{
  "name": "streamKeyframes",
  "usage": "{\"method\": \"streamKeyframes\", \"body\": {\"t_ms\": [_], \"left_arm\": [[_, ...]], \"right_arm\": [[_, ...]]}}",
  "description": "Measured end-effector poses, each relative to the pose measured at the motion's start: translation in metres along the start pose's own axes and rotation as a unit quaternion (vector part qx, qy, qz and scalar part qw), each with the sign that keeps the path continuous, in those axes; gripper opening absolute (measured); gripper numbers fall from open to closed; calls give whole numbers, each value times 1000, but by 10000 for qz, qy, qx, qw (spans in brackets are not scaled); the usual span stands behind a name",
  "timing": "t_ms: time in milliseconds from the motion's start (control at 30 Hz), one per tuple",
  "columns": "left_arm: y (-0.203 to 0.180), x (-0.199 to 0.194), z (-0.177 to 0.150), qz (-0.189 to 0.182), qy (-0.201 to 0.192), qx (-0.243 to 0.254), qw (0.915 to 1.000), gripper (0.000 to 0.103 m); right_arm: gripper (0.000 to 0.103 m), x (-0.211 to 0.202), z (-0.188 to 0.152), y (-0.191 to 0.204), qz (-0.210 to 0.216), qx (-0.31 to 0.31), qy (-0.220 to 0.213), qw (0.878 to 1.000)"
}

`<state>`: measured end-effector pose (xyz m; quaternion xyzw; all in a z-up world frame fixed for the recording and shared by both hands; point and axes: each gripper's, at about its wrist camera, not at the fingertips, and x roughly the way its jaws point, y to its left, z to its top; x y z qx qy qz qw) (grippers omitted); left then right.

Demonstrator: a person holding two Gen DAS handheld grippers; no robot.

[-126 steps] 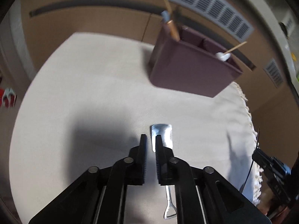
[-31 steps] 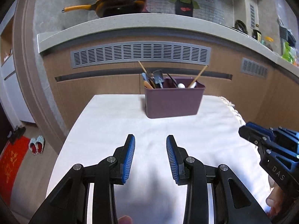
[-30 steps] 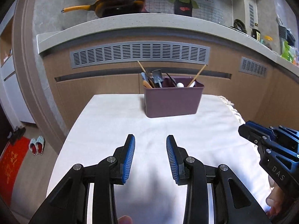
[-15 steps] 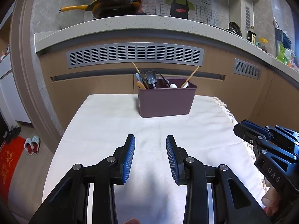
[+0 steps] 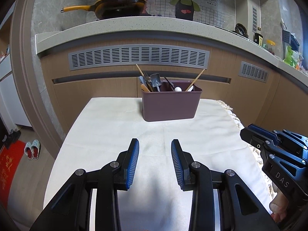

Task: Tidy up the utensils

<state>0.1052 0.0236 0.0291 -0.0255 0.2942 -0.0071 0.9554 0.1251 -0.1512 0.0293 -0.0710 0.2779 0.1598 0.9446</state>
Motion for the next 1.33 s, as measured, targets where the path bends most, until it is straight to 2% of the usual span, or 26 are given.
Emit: {"method": "streamKeyframes", "body": {"t_ms": [1333], "left_arm": [[8, 5, -3, 31, 143, -107, 9998, 36]], "right_arm": [[16, -2, -3, -2, -76, 98, 36, 9999]]}}
